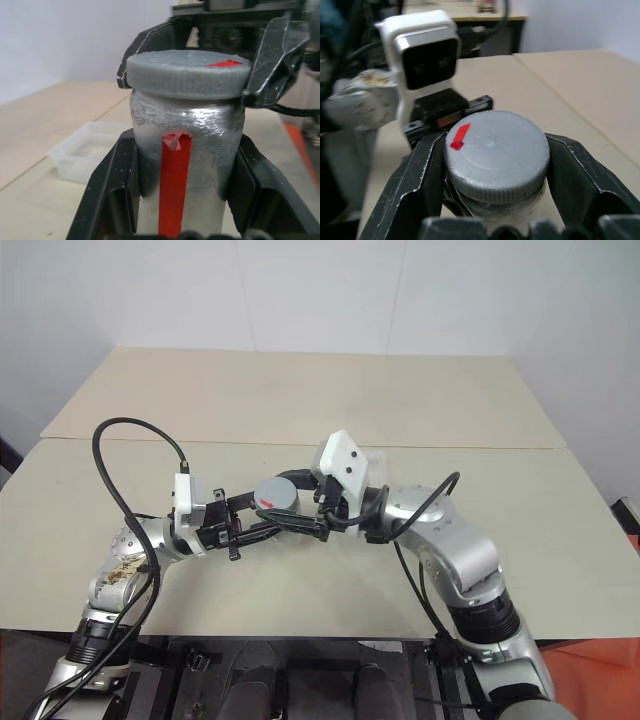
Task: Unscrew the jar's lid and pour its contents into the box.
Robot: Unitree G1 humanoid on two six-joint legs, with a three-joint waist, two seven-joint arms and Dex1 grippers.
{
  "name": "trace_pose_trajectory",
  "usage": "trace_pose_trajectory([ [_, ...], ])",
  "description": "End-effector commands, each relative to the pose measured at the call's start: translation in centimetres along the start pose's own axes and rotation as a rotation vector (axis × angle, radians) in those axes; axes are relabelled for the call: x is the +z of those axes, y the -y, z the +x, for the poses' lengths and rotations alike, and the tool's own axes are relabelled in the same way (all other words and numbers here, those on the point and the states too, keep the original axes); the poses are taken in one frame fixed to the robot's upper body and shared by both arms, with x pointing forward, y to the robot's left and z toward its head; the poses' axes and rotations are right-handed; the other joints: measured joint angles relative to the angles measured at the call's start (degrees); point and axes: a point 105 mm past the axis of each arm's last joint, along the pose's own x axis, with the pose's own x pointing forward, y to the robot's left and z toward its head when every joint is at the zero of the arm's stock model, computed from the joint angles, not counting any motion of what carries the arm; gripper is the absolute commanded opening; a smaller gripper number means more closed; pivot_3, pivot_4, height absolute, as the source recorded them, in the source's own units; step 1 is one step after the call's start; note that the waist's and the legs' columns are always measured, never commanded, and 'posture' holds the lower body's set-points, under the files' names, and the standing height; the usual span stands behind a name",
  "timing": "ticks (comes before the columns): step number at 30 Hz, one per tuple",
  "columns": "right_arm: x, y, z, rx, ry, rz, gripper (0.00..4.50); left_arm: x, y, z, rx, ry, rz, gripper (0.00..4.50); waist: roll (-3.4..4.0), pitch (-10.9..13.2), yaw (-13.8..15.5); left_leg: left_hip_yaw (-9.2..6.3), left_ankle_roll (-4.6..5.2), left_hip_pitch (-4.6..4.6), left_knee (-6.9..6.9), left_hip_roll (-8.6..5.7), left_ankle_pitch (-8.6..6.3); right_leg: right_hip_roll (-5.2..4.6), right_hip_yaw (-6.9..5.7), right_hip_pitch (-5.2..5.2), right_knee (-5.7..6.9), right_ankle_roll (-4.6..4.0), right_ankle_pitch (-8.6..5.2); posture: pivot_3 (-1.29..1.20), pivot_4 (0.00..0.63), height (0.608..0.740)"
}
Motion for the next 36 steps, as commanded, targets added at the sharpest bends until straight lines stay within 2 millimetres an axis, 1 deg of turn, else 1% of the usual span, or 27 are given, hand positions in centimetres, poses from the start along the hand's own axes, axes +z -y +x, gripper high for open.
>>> trace_pose_trajectory([
  [1,1.7,-0.7,-0.4,0.171,0.071,-0.039,2.79,1.2,1.2,0.5,-0.068,0.029,0.024,1.93,0.00,0.00,0.01,0.00,0.00,0.00,0.00,0.00,0.00,0.00,0.00,0.00,0.00,0.00,0.00,0.00,0.150,0.740],
  [7,1.4,-1.0,0.0,0.380,0.047,-0.063,2.79,1.3,1.8,0.7,-0.089,0.028,0.017,1.93,0.01,0.00,-0.04,0.00,0.00,0.01,0.00,0.01,0.00,0.02,0.01,-0.01,0.02,0.00,0.00,0.00,0.150,0.740],
  [13,0.4,-0.1,0.2,0.540,0.007,-0.098,2.79,1.4,2.0,0.7,-0.097,0.031,0.019,1.93,0.02,0.01,-0.02,0.00,0.00,0.01,-0.01,0.01,0.00,0.03,0.00,-0.01,0.01,0.00,0.00,0.00,0.150,0.740],
  [16,0.2,0.4,0.2,0.562,0.004,-0.092,2.79,1.3,2.1,0.8,-0.092,0.030,0.022,1.93,0.02,0.01,0.02,0.00,0.00,0.00,-0.01,0.00,0.00,0.03,0.00,-0.01,0.01,0.00,0.00,0.00,0.150,0.740],
  [20,1.1,1.0,0.0,0.538,0.058,-0.082,2.79,1.0,2.0,0.6,-0.068,0.030,0.021,1.93,0.03,0.02,0.05,0.00,0.00,0.00,0.00,0.01,0.00,0.03,0.00,-0.01,0.03,0.00,0.00,0.00,0.150,0.740],
  [22,1.4,1.1,-0.2,0.528,0.068,-0.080,3.51,0.8,1.9,0.5,-0.053,0.030,0.019,1.93,0.03,0.02,0.08,0.00,0.00,0.00,0.00,0.01,0.00,0.02,0.00,-0.02,0.03,0.00,0.00,0.00,0.150,0.740],
  [23,1.6,1.0,-0.6,0.525,0.076,-0.089,3.72,0.7,1.8,0.6,-0.041,0.034,0.018,1.93,0.03,0.02,0.08,0.00,0.00,0.00,0.00,0.01,0.00,0.02,0.00,-0.01,0.04,-0.01,0.00,0.00,0.150,0.740],
  [24,1.8,0.9,-0.9,0.518,0.085,-0.100,4.03,0.6,1.7,0.6,-0.031,0.036,0.018,1.93,0.03,0.02,0.10,0.00,0.00,0.00,0.00,0.01,0.00,0.03,0.00,-0.01,0.04,-0.01,0.01,0.00,0.150,0.740],
  [25,2.0,0.9,-1.2,0.494,0.095,-0.117,4.42,0.5,1.5,0.6,-0.022,0.036,0.017,1.93,0.03,0.02,0.18,0.00,0.00,0.00,0.00,0.01,0.00,0.02,0.00,-0.02,0.05,-0.01,0.01,0.00,0.150,0.740],
  [26,2.1,0.9,-1.4,0.476,0.101,-0.127,4.47,0.4,1.4,0.6,-0.017,0.036,0.017,1.93,0.03,0.02,0.25,0.00,0.00,0.00,0.00,0.01,0.00,0.02,0.00,-0.01,0.04,-0.01,0.01,0.00,0.150,0.740],
  [29,2.4,1.5,-1.4,0.321,0.102,-0.199,4.47,0.1,1.0,0.5,0.008,0.026,0.026,1.93,0.03,0.02,0.30,0.00,-0.01,0.00,0.00,0.01,0.00,0.02,-0.01,-0.01,0.04,-0.01,0.01,0.00,0.150,0.740],
  [31,2.9,1.9,-1.6,0.171,0.109,-0.219,4.47,-0.3,0.2,0.5,0.057,0.011,0.049,1.93,0.03,0.02,0.29,0.00,-0.01,0.01,0.00,0.00,0.00,0.02,-0.01,-0.01,0.07,-0.01,0.00,0.00,0.150,0.740],
  [32,3.2,2.4,-1.6,0.069,0.117,-0.226,4.47,-0.3,-0.3,0.6,0.088,0.011,0.068,1.93,0.03,0.02,0.31,0.00,-0.01,0.01,0.00,0.00,0.00,0.02,-0.01,-0.03,0.07,-0.01,0.01,0.00,0.150,0.740],
  [34,3.6,3.1,-1.6,-0.111,0.120,-0.229,4.47,-0.2,-1.4,0.8,0.160,0.027,0.102,1.93,0.03,0.02,0.42,0.00,-0.01,0.00,0.00,0.00,0.00,0.02,-0.01,-0.04,0.10,-0.01,0.01,0.00,0.150,0.740],
  [36,3.9,3.4,-1.5,-0.216,0.129,-0.208,4.47,0.0,-2.1,0.8,0.203,0.033,0.125,1.93,0.03,0.02,0.39,0.01,-0.02,0.00,0.01,0.00,0.01,0.01,0.00,-0.05,0.11,-0.01,0.01,0.00,0.150,0.740],
])
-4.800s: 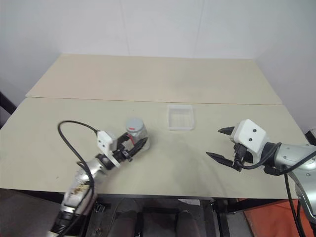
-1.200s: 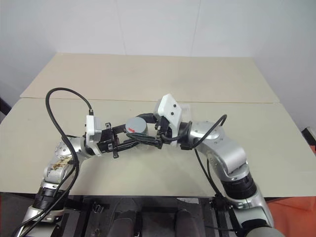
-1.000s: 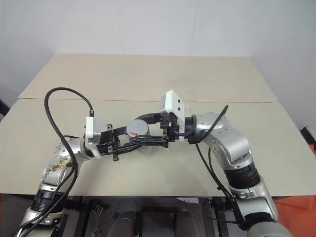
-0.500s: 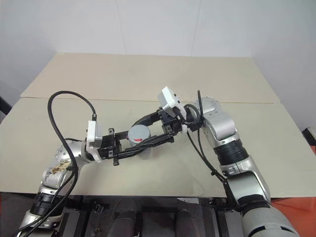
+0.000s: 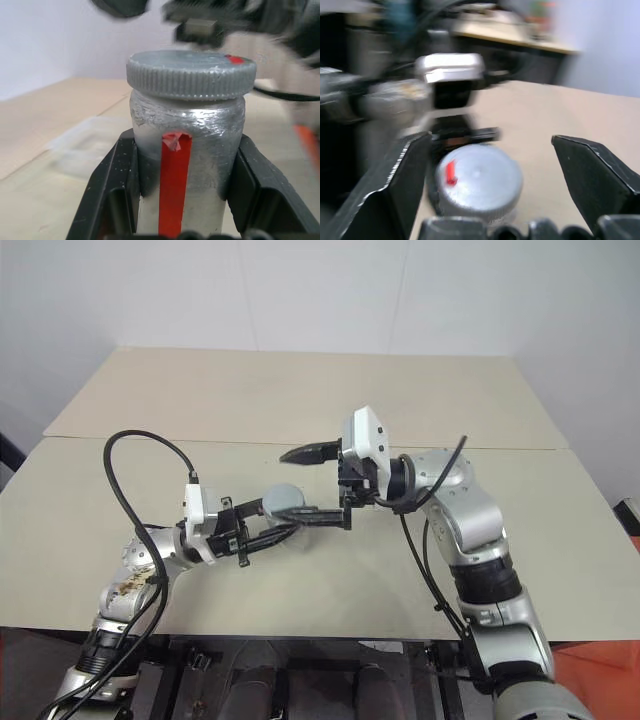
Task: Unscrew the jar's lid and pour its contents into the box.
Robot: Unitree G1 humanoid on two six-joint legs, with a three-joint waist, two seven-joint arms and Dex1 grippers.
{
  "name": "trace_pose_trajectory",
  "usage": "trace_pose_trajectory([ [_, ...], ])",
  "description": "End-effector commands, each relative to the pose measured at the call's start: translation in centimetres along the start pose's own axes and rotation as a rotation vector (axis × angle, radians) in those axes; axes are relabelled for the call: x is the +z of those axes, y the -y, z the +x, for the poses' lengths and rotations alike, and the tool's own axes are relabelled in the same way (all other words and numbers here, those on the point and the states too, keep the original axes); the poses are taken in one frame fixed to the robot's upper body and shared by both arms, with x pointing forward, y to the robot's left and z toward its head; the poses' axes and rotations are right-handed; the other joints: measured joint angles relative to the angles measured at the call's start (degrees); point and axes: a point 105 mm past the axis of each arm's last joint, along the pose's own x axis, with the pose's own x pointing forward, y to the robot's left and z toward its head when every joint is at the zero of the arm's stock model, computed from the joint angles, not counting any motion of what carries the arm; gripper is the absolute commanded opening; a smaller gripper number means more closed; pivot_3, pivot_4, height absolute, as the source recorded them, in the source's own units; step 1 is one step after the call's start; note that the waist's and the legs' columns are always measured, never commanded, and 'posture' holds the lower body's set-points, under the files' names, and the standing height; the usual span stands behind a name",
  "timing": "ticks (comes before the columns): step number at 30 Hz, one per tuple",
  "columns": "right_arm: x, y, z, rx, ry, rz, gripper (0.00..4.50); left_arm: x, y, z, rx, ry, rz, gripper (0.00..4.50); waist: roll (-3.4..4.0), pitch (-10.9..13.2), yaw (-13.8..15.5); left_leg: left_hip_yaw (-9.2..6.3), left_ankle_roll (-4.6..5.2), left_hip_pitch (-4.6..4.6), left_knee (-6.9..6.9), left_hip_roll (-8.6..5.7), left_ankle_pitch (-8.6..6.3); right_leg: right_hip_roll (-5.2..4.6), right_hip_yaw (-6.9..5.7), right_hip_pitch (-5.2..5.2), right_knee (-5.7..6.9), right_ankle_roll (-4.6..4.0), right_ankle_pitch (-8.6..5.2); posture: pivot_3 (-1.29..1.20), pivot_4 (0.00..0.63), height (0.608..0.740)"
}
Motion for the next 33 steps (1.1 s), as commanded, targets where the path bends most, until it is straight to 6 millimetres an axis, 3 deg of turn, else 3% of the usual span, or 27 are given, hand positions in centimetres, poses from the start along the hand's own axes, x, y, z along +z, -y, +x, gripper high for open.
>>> trace_pose_trajectory([
  [1,2.1,0.5,-0.2,-0.217,0.027,-0.062,4.47,1.4,-1.7,0.4,0.090,0.042,0.097,1.93,0.00,0.00,-0.12,0.00,0.00,0.00,0.00,0.00,0.00,0.00,0.00,0.00,0.00,-0.01,0.01,0.00,0.150,0.740],
  [5,2.6,-1.7,0.4,-0.301,0.044,-0.009,4.47,1.5,-2.5,0.4,0.145,0.047,0.126,1.93,0.00,0.00,-0.02,-0.01,0.00,-0.01,-0.06,0.00,0.00,0.00,-0.01,-0.01,-0.05,0.00,0.00,0.00,0.150,0.740],
  [10,1.2,-2.9,1.9,-0.407,-0.006,0.040,4.47,1.7,-3.0,0.4,0.172,0.060,0.118,1.93,0.00,0.00,-0.37,-0.01,0.00,-0.01,-0.04,0.00,0.00,-0.01,-0.01,-0.01,-0.02,-0.01,0.01,0.00,0.150,0.740],
  [14,-0.3,-1.8,2.2,-0.511,-0.033,0.026,4.47,1.8,-2.9,0.4,0.164,0.063,0.112,1.93,0.00,0.00,-0.41,-0.01,0.00,0.01,-0.01,-0.01,0.00,-0.01,-0.02,0.04,-0.04,-0.02,0.01,0.00,0.150,0.740],
  [30,-0.2,-1.4,3.0,-0.550,0.008,0.017,4.47,1.5,-2.9,0.3,0.157,0.050,0.104,1.93,0.00,0.00,-0.46,-0.02,0.00,-0.01,-0.04,0.00,0.00,-0.01,-0.02,0.01,-0.07,-0.01,0.01,0.00,0.150,0.740],
  [33,-0.4,-1.6,3.1,-0.530,0.005,0.038,3.87,1.6,-3.0,0.3,0.160,0.050,0.106,1.93,0.00,0.00,-0.47,-0.02,0.00,-0.01,-0.03,0.00,0.00,-0.01,-0.02,0.01,-0.06,-0.01,0.01,0.00,0.150,0.740],
])
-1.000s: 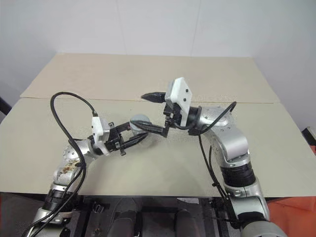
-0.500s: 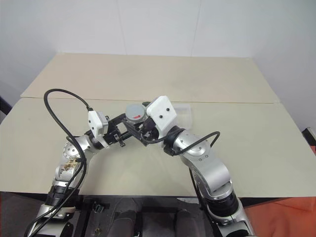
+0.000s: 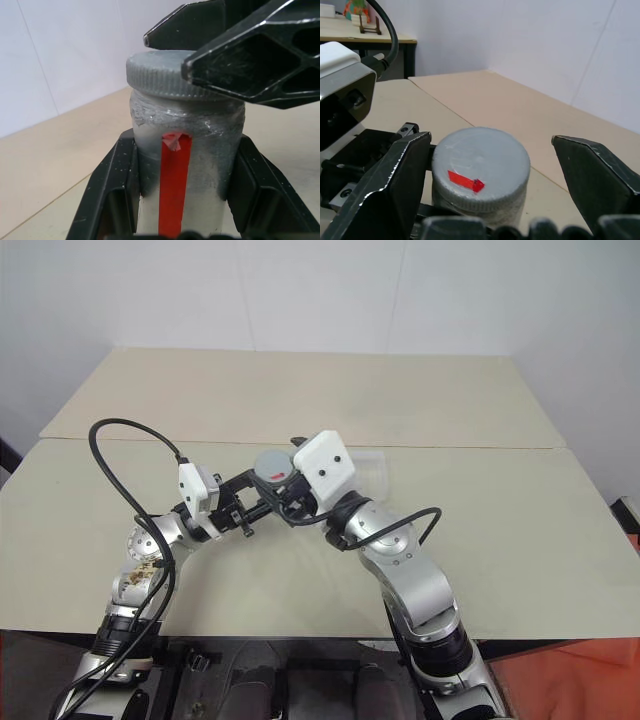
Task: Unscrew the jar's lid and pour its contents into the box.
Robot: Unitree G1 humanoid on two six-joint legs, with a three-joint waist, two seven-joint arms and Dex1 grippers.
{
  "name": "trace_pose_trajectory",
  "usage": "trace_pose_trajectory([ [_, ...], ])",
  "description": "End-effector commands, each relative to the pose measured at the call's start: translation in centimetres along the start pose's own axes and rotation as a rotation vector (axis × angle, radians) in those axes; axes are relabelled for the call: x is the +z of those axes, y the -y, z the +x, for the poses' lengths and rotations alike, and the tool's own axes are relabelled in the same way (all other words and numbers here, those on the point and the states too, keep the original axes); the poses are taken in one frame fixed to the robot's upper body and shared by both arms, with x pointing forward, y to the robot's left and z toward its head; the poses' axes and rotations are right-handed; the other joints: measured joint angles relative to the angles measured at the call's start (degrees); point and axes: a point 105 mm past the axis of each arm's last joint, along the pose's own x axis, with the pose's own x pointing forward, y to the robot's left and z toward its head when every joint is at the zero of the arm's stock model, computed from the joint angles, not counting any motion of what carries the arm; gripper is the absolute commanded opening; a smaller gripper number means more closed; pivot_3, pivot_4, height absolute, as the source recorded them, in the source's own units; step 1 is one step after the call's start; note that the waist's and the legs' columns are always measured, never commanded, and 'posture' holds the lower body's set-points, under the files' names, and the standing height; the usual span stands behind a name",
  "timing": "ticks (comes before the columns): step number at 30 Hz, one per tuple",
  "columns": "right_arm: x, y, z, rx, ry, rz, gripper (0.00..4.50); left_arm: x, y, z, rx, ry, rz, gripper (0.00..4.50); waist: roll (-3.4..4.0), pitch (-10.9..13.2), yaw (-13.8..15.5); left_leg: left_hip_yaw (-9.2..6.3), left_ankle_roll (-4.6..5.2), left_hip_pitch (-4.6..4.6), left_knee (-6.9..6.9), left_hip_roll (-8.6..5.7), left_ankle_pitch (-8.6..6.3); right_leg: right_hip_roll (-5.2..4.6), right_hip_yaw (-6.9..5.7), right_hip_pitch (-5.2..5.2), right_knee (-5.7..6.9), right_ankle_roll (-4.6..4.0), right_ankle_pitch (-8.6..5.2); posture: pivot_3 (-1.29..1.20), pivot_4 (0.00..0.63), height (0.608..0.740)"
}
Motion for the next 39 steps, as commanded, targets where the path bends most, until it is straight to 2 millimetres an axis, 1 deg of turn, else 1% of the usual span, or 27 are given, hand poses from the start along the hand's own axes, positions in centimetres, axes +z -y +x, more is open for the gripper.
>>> trace_pose_trajectory([
  [1,1.0,-0.2,-0.1,0.019,0.045,-0.007,3.55,1.1,-0.3,0.2,0.000,0.036,0.027,1.93,0.00,0.00,0.00,0.00,0.00,0.00,0.00,0.00,0.00,0.00,0.00,0.00,0.00,0.00,0.00,0.00,0.150,0.740],
  [3,0.9,-0.3,-0.1,0.023,0.041,-0.005,2.88,1.2,-0.3,0.1,-0.001,0.038,0.027,1.93,0.00,0.00,0.00,0.00,0.00,0.00,0.00,0.00,0.00,0.00,0.00,0.00,0.00,0.00,0.00,0.00,0.150,0.740],
  [4,0.9,-0.3,-0.1,0.024,0.041,-0.004,2.74,1.2,-0.3,0.1,-0.002,0.038,0.028,1.93,0.00,0.00,0.01,0.00,0.00,0.00,0.00,0.00,0.00,0.00,0.00,0.00,0.00,0.00,0.00,0.00,0.150,0.740],
  [11,0.7,-0.2,-0.2,0.040,0.032,-0.002,2.74,1.2,-0.2,0.1,-0.013,0.039,0.026,1.93,0.00,0.00,0.00,0.00,0.00,0.00,0.00,0.00,0.00,0.00,0.00,0.00,0.00,0.00,0.00,0.00,0.150,0.740],
  [15,0.5,0.0,-0.6,0.107,0.029,-0.001,2.74,1.5,0.5,-0.1,-0.066,0.051,0.006,1.93,0.00,0.00,0.02,0.00,0.00,0.00,0.00,0.00,0.00,0.00,0.00,0.01,-0.01,0.00,0.00,0.00,0.150,0.740],
  [18,0.4,0.2,-1.0,0.237,0.011,0.048,2.74,1.8,1.3,-0.3,-0.131,0.053,-0.024,1.93,0.00,0.00,-0.03,0.00,0.00,0.00,0.01,0.00,0.00,0.00,0.00,0.02,-0.01,0.00,0.00,0.00,0.150,0.740],
  [22,0.4,0.2,-1.7,0.468,0.001,-0.014,2.74,2.0,2.0,-0.6,-0.204,0.046,-0.051,1.93,0.00,0.00,-0.05,0.00,0.00,0.01,0.00,0.01,0.00,0.00,0.00,0.02,-0.02,0.00,0.00,0.00,0.150,0.740],
  [25,0.3,0.3,-2.1,0.600,-0.003,-0.033,2.74,2.2,2.6,-0.8,-0.264,0.042,-0.078,1.93,0.00,0.00,-0.04,0.00,0.00,0.02,-0.02,0.01,0.00,0.01,0.00,0.02,-0.03,0.00,0.00,0.00,0.150,0.740],
  [28,0.3,0.7,-2.2,0.776,-0.011,-0.004,2.74,2.7,3.4,-1.1,-0.322,0.061,-0.117,1.93,0.00,0.01,-0.10,0.00,0.00,0.02,-0.02,0.01,0.00,0.02,0.01,0.02,-0.04,0.00,0.00,0.00,0.150,0.740],
  [32,0.4,0.9,-2.8,1.001,-0.012,0.023,2.74,2.8,3.7,-1.2,-0.348,0.057,-0.120,1.93,0.00,0.01,-0.08,-0.01,0.00,0.02,-0.01,0.02,0.00,0.04,0.01,0.01,-0.02,0.00,0.00,0.00,0.150,0.740],
  [34,0.0,1.4,-2.8,1.090,-0.049,0.034,2.74,2.9,3.9,-1.2,-0.353,0.053,-0.117,1.93,0.00,0.01,-0.05,-0.01,0.00,0.02,-0.01,0.02,0.00,0.04,0.00,0.02,-0.03,0.00,0.00,0.00,0.150,0.740],
  [36,-0.4,1.8,-3.0,1.163,-0.059,-0.017,2.74,2.8,4.0,-1.2,-0.356,0.051,-0.115,1.93,0.01,0.01,-0.05,-0.01,0.00,0.02,-0.01,0.02,0.00,0.05,0.01,0.01,-0.02,0.00,0.00,0.00,0.150,0.740],
  [39,-0.7,2.0,-2.5,1.196,-0.068,-0.049,2.74,2.8,4.1,-1.2,-0.359,0.050,-0.113,1.93,0.01,0.02,-0.06,-0.01,0.00,0.02,-0.02,0.03,0.00,0.05,0.01,0.01,-0.02,0.00,0.00,0.00,0.150,0.740],
])
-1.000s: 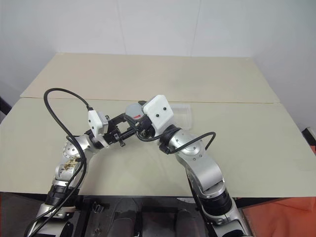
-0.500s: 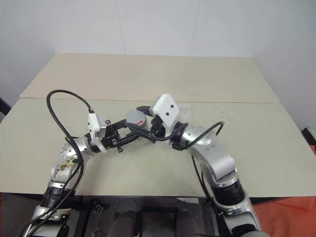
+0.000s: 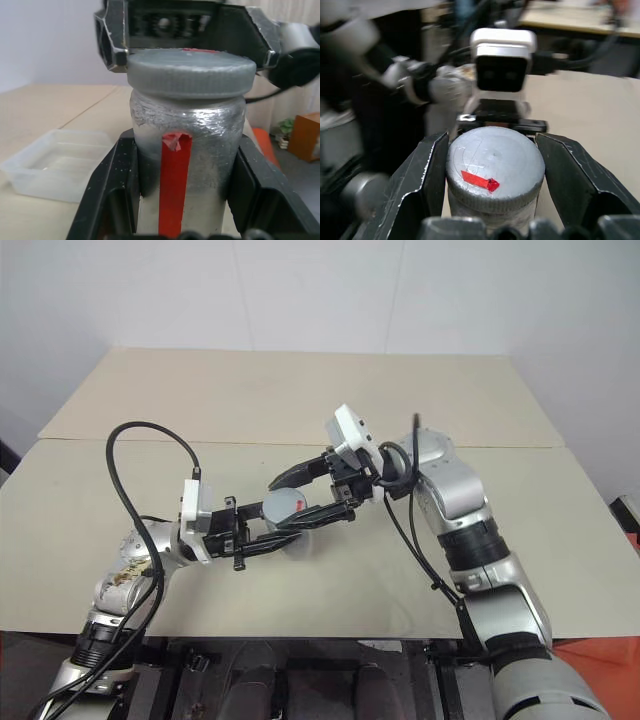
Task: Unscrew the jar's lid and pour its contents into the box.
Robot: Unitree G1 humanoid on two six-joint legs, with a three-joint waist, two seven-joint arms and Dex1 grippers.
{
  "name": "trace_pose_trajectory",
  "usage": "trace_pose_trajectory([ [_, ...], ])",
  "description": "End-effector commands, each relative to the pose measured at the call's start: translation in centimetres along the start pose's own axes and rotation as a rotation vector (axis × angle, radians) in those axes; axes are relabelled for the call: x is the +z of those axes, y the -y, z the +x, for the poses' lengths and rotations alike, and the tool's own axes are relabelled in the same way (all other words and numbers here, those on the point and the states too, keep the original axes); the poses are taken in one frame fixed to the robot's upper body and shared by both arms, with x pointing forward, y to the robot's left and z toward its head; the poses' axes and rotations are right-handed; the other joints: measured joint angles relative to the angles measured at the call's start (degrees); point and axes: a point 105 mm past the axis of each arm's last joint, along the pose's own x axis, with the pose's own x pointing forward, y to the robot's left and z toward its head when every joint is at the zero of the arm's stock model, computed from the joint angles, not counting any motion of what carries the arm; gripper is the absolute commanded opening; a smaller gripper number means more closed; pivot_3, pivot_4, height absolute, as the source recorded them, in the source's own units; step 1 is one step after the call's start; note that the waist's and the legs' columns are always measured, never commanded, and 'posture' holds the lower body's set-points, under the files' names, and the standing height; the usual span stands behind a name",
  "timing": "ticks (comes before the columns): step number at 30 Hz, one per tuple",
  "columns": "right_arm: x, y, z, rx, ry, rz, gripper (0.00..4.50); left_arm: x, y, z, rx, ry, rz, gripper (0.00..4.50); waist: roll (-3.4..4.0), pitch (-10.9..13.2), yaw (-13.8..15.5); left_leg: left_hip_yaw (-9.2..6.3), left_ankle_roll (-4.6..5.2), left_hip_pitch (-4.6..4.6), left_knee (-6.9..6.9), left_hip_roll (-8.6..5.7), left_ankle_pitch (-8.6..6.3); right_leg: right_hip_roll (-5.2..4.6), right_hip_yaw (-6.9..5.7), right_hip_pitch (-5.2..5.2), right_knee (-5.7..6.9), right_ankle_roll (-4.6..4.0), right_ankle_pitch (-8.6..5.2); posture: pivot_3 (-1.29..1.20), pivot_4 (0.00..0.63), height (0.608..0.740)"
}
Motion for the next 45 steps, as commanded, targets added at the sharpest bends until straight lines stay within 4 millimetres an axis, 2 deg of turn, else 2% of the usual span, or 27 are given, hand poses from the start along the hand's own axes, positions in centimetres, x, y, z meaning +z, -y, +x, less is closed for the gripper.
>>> trace_pose_trajectory([
  [1,-0.6,-0.1,-0.3,0.072,-0.034,-0.017,2.74,1.9,-0.2,-0.1,0.009,0.048,0.070,1.93,0.00,0.00,0.00,0.00,0.00,0.00,0.00,0.00,0.00,0.00,0.00,-0.01,0.01,0.00,0.00,0.00,0.150,0.740],
  [6,-0.5,0.4,0.0,0.093,-0.018,-0.041,2.74,1.7,-0.1,0.0,0.011,0.045,0.071,1.93,0.01,0.02,0.07,0.00,0.00,-0.01,0.00,0.01,0.00,-0.01,0.00,-0.02,0.01,-0.01,0.00,0.00,0.150,0.740],
  [10,-0.2,1.1,-0.5,0.039,0.020,-0.050,2.74,1.6,-0.2,-0.2,0.024,0.041,0.070,1.93,0.01,0.02,0.10,0.01,0.00,-0.01,0.01,0.01,0.00,-0.01,0.00,-0.01,0.02,-0.01,0.01,0.00,0.150,0.740],
  [11,0.1,1.3,-0.7,0.023,0.036,-0.048,3.46,1.5,-0.3,-0.2,0.029,0.040,0.069,1.93,0.02,0.02,0.10,0.01,0.00,-0.01,0.01,0.01,0.00,-0.01,0.00,-0.01,0.02,-0.01,0.01,0.00,0.150,0.740],
  [12,0.3,1.2,-1.0,0.016,0.046,-0.055,3.66,1.5,-0.3,-0.3,0.033,0.040,0.068,1.93,0.02,0.02,0.09,0.01,0.00,-0.01,0.01,0.01,0.00,-0.01,0.00,-0.02,0.03,-0.01,0.01,0.00,0.150,0.740],
  [14,1.1,0.8,-1.7,-0.006,0.074,-0.077,4.33,1.4,-0.4,-0.4,0.040,0.041,0.065,1.93,0.02,0.02,0.34,0.01,0.00,-0.01,0.01,0.01,0.00,-0.01,0.00,-0.02,0.03,-0.01,0.01,0.00,0.150,0.740],
  [15,1.5,0.5,-2.2,-0.018,0.087,-0.085,4.46,1.3,-0.5,-0.4,0.042,0.040,0.062,1.93,0.02,0.02,0.48,0.01,0.00,-0.02,0.01,0.01,0.00,-0.01,-0.01,-0.01,0.02,-0.01,0.01,0.00,0.150,0.740],
  [21,2.8,-1.2,-4.0,-0.186,0.081,-0.163,4.46,0.7,-0.9,-0.5,0.065,0.032,0.057,1.93,0.02,0.02,0.91,0.03,0.00,-0.03,0.01,0.00,0.00,-0.04,-0.02,-0.02,0.01,-0.01,0.01,0.00,0.150,0.740],
  [24,4.3,-0.9,-3.9,-0.407,0.136,-0.238,4.46,0.4,-1.7,-0.4,0.127,0.016,0.085,1.93,0.02,0.02,0.85,0.02,0.00,-0.01,0.01,0.01,0.00,-0.03,-0.02,-0.01,0.03,-0.01,0.00,0.00,0.150,0.740],
  [26,4.9,-0.5,-3.7,-0.561,0.160,-0.206,4.46,0.5,-2.0,-0.3,0.149,0.027,0.091,1.93,0.02,0.02,0.61,0.03,0.00,0.00,0.01,0.00,0.00,-0.03,0.00,-0.03,0.07,-0.01,0.00,0.00,0.150,0.740],
  [28,4.5,-0.9,-3.0,-0.655,0.118,-0.196,4.46,0.6,-2.1,-0.2,0.161,0.038,0.094,1.93,0.02,0.02,0.66,0.02,-0.01,0.00,0.01,0.01,0.00,-0.02,0.00,-0.04,0.09,-0.01,0.00,0.00,0.150,0.740],
  [31,3.5,-1.5,-0.8,-0.777,0.067,-0.193,4.46,0.5,-2.5,0.0,0.184,0.035,0.113,1.93,0.02,0.01,0.81,0.02,-0.01,-0.01,0.01,0.00,0.00,-0.03,0.00,-0.02,0.04,0.00,0.00,0.00,0.150,0.740],
  [34,3.1,-1.6,0.7,-0.893,0.075,-0.139,4.46,0.5,-2.9,0.1,0.202,0.032,0.126,1.93,0.02,0.01,0.75,0.02,-0.01,-0.03,0.02,-0.02,0.00,-0.05,0.00,-0.05,0.08,-0.01,0.00,0.00,0.150,0.740],
  [38,2.1,-1.9,2.4,-0.959,0.030,-0.126,4.46,0.6,-3.3,0.2,0.214,0.035,0.137,1.93,0.01,0.01,0.74,0.02,-0.02,-0.02,0.05,-0.03,0.01,-0.05,0.00,-0.02,0.06,-0.01,0.00,0.00,0.150,0.740],
  [41,2.3,-1.2,2.7,-1.041,0.071,-0.096,4.46,0.6,-3.3,0.2,0.211,0.038,0.134,1.93,0.01,0.01,0.64,0.01,-0.02,-0.02,0.05,-0.03,0.01,-0.05,-0.01,-0.01,0.04,-0.01,0.00,0.00,0.150,0.740],
  [45,1.8,-0.2,2.2,-1.102,0.009,-0.153,4.46,0.4,-3.0,0.3,0.203,0.035,0.131,1.93,0.01,0.01,0.62,0.00,-0.02,-0.02,0.05,-0.03,0.01,-0.04,-0.01,0.00,0.03,-0.01,0.00,0.00,0.150,0.740],
])
